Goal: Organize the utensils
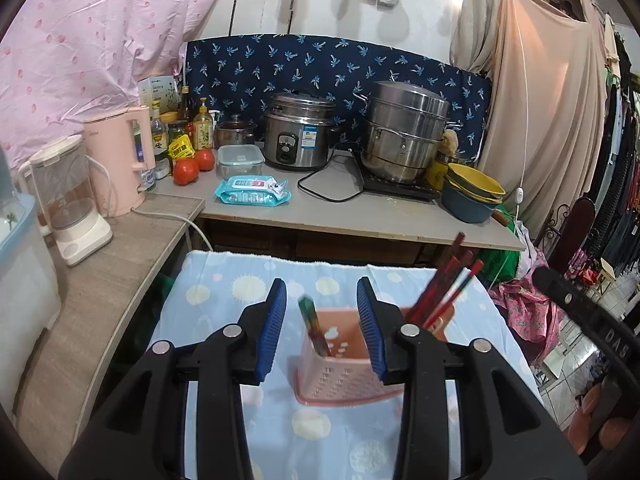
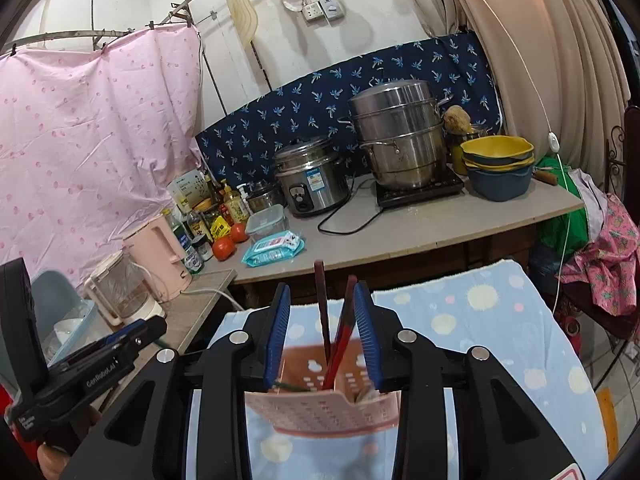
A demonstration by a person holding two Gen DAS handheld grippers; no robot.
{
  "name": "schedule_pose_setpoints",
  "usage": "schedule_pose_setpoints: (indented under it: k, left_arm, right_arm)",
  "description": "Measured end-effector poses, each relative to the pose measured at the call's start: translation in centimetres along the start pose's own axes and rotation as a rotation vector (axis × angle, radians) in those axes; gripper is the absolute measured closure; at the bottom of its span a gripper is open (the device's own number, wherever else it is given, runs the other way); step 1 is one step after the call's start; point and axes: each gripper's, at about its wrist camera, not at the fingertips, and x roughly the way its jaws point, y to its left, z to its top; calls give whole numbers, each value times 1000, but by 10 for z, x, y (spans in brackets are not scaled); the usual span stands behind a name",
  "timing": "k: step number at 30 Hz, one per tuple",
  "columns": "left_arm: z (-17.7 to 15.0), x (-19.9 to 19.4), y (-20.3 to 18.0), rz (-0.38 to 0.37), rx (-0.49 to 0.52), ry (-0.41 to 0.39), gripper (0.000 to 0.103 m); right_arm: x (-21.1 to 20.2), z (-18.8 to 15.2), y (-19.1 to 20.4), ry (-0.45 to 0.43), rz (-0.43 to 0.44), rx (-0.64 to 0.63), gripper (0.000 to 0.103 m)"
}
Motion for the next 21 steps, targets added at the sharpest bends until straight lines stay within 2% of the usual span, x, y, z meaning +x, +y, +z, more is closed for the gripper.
schedule_pose_setpoints:
  k: [3,14,21]
  left_arm:
    - [-11,-11,-2,6,2,4,63]
    - [-61,-44,-14,17,10,51,63]
    - [-91,-57,-23,47,27,84,63]
  right_arm:
    - [-10,-15,0,24,-4,-9,68]
    - [-49,-78,7,110,-33,-70,68]
    - [-64,-106,7,166,-49,-84,68]
